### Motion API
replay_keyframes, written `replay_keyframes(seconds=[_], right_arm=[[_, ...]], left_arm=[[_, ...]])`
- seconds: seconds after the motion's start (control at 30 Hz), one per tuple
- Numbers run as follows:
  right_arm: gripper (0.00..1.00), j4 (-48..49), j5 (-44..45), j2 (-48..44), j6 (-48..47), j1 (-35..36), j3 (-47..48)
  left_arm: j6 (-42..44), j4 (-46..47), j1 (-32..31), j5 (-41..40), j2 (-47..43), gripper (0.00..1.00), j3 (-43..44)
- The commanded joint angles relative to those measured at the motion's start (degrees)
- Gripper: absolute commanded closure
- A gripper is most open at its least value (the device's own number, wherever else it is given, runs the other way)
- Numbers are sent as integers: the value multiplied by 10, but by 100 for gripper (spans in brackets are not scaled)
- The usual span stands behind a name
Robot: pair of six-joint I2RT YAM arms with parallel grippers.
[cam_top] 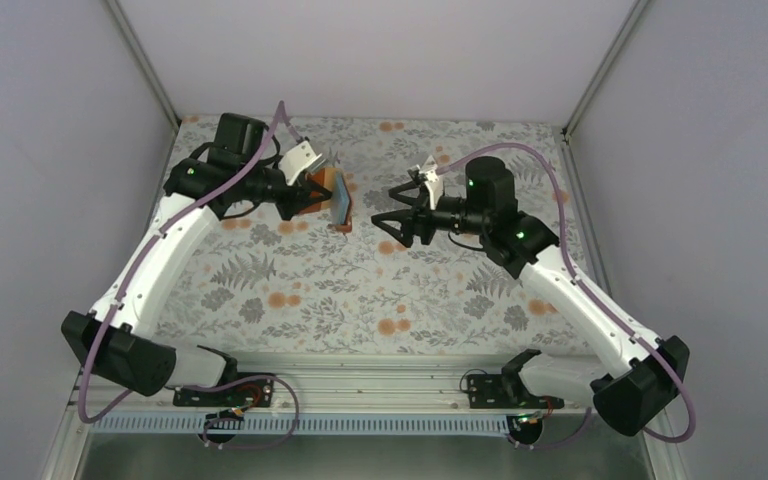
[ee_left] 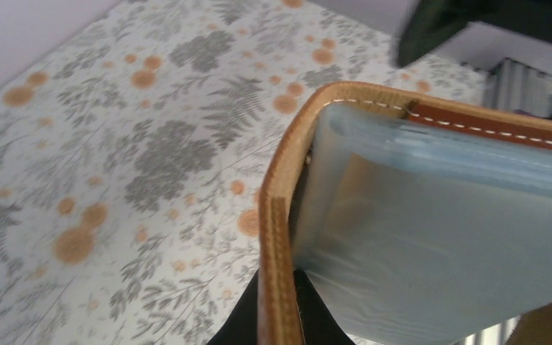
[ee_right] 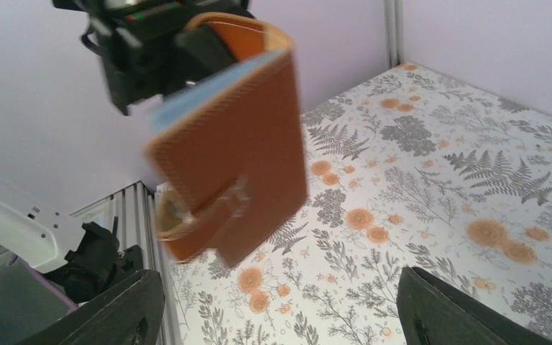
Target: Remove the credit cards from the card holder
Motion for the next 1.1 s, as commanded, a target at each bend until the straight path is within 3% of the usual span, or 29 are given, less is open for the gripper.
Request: replay_keyframes(seconds=[0.0,0.2,0.37,0.57,0.67,0.9,1.07], right_arm=[[17,23,-1,-25,-4,23,-1],[19,111,105,-18,73,86,-10],[28,93,199,24,71,123,20],[41,67,242,28,71,123,24],[43,68,262,32,74,123,21],[40,68,229,56,75,123,40],[27,75,194,66,80,124,45]], left_arm=[[-46,36,2,-90,16,98,6],[-49,37,-2,-71,17,98,1],[-47,32,-4,-60,15,98,5],[-37,25,-4,-53,6,98,-1],[-32,24,-5,-41,2,98,-5],[-27,20,-5,-27,2,98,-6],[-27,20,-5,-25,0,98,-9]])
